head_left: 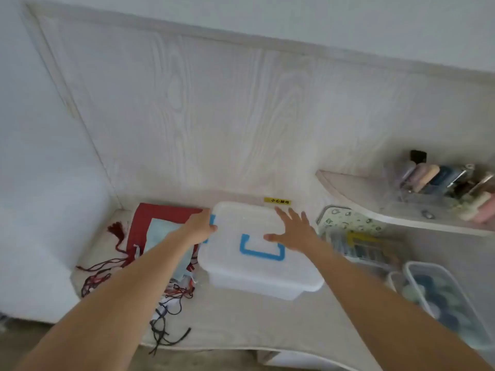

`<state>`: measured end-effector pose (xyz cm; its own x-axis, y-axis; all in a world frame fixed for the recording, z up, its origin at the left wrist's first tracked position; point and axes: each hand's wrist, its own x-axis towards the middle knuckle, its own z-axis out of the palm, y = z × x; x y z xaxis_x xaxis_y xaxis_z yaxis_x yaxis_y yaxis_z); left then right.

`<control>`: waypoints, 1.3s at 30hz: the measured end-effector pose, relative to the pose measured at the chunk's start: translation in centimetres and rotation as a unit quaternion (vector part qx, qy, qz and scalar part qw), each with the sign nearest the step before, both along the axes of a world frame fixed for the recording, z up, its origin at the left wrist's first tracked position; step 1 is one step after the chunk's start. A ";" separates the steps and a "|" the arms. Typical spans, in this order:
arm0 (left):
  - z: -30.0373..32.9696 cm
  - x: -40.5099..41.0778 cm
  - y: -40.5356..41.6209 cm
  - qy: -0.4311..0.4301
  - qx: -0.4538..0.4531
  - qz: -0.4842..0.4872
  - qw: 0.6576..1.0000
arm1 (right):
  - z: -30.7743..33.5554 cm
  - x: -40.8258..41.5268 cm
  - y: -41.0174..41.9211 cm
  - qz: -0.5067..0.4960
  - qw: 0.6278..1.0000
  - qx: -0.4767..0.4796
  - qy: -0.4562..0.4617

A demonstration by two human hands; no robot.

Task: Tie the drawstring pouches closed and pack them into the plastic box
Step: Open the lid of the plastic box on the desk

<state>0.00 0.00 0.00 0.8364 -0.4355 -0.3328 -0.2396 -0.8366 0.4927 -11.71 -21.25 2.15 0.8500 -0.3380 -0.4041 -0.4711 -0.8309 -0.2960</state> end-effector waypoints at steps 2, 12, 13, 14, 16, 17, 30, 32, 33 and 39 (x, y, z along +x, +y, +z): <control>-0.1 0.0 -0.1 -0.014 0.007 -0.004 1.000 | -0.5 -0.1 -0.2 0.018 0.999 -0.012 0.026; -2.0 0.3 -0.2 -0.023 0.015 0.009 1.000 | -3.1 -0.8 -0.5 0.045 0.998 -0.040 0.015; -2.3 0.5 0.0 -0.011 0.014 0.019 1.000 | -3.0 -0.9 -0.5 0.045 0.998 -0.039 0.012; -2.5 0.5 0.2 0.003 0.019 0.030 0.999 | -2.9 -0.9 -0.6 0.046 0.998 -0.037 0.009; -2.6 0.1 0.1 -0.005 0.035 0.039 0.999 | -2.7 -0.9 -0.9 0.047 0.998 -0.030 0.003; -2.4 -0.4 -0.2 -0.043 0.047 0.037 0.997 | -2.6 -1.0 -1.0 0.047 0.999 -0.022 -0.006; 1.0 -7.0 -4.6 -0.030 0.195 -0.285 0.938 | -3.7 -4.4 -6.4 -0.213 0.957 0.149 -0.126; 1.2 -7.3 -5.0 -0.034 0.197 -0.279 0.939 | -3.6 -4.6 -6.8 -0.205 0.958 0.152 -0.128; 1.1 -7.4 -5.2 -0.035 0.198 -0.276 0.940 | -3.5 -4.8 -7.1 -0.198 0.961 0.147 -0.128; 1.0 -8.2 -5.8 -0.033 0.189 -0.267 0.945 | -3.7 -5.2 -6.9 -0.219 0.951 0.123 -0.180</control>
<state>-8.23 -5.80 1.03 0.5555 -0.6613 -0.5040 -0.6963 -0.7013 0.1528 -16.94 -28.17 -1.60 0.7478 -0.6242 -0.2264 -0.5873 -0.4627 -0.6641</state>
